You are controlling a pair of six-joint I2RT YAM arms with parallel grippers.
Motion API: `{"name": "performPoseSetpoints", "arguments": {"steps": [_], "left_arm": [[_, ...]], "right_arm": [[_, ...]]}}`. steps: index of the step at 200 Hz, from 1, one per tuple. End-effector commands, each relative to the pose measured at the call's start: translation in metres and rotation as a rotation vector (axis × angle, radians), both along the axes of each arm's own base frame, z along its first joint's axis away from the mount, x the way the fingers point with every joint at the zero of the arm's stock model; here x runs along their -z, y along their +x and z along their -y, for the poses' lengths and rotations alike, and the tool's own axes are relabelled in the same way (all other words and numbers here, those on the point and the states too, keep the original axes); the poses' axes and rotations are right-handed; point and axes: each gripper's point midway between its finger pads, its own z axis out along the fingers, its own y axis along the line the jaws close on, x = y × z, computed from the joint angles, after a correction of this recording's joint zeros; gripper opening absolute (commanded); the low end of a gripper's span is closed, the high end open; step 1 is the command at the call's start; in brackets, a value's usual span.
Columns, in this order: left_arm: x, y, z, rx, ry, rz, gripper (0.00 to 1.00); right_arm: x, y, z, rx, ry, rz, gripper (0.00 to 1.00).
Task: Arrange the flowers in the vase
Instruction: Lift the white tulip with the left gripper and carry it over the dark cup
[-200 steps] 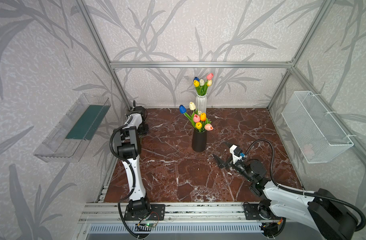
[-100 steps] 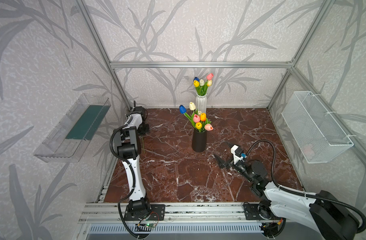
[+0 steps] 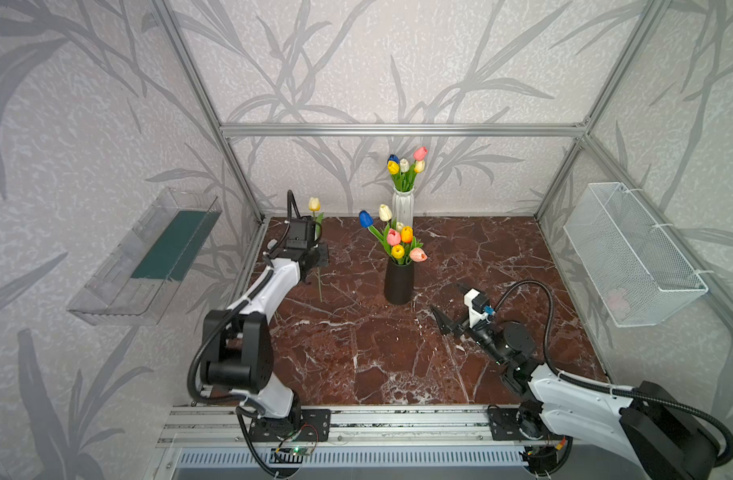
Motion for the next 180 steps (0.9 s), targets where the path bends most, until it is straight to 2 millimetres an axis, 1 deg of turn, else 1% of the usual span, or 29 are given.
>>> {"name": "performPoseSetpoints", "arguments": {"steps": [1, 5, 27, 47, 62, 79, 93, 114, 134, 159, 180], "left_arm": [[-0.056, 0.001, 0.033, 0.120, -0.103, 0.300, 0.00], [-0.067, -0.004, 0.040, 0.152, -0.115, 0.342, 0.00], [-0.107, -0.034, 0.070, 0.294, -0.165, 0.509, 0.00], [-0.143, -0.067, 0.096, 0.453, -0.209, 0.648, 0.00], [-0.167, -0.092, 0.111, 0.555, -0.217, 0.750, 0.00], [-0.185, -0.120, 0.129, 0.665, -0.222, 0.842, 0.00], [-0.195, -0.140, 0.140, 0.734, -0.229, 0.902, 0.00], [-0.203, -0.162, 0.153, 0.796, -0.230, 0.947, 0.00], [-0.209, -0.176, 0.165, 0.852, -0.234, 0.964, 0.00], [-0.215, -0.190, 0.184, 0.929, -0.252, 0.967, 0.00], [-0.213, -0.196, 0.201, 0.973, -0.262, 0.970, 0.00]], "right_arm": [[-0.029, -0.004, 0.005, 0.012, 0.068, 0.065, 0.99], [-0.032, -0.004, 0.005, 0.012, 0.067, 0.065, 0.99], [-0.044, -0.004, 0.007, 0.022, 0.059, 0.071, 0.99], [-0.059, 0.002, 0.017, 0.070, 0.081, 0.060, 0.99], [-0.073, 0.006, 0.024, 0.083, 0.096, 0.039, 0.99], [-0.086, 0.003, 0.031, 0.085, 0.124, 0.046, 0.99], [-0.090, -0.001, 0.035, 0.083, 0.141, 0.060, 0.99], [-0.080, -0.005, 0.038, 0.083, 0.143, 0.048, 0.99], [-0.068, -0.010, 0.042, 0.083, 0.166, 0.054, 0.99], [-0.056, -0.015, 0.044, 0.079, 0.142, 0.055, 0.99], [-0.052, -0.015, 0.049, 0.103, 0.138, 0.064, 0.99]]}}
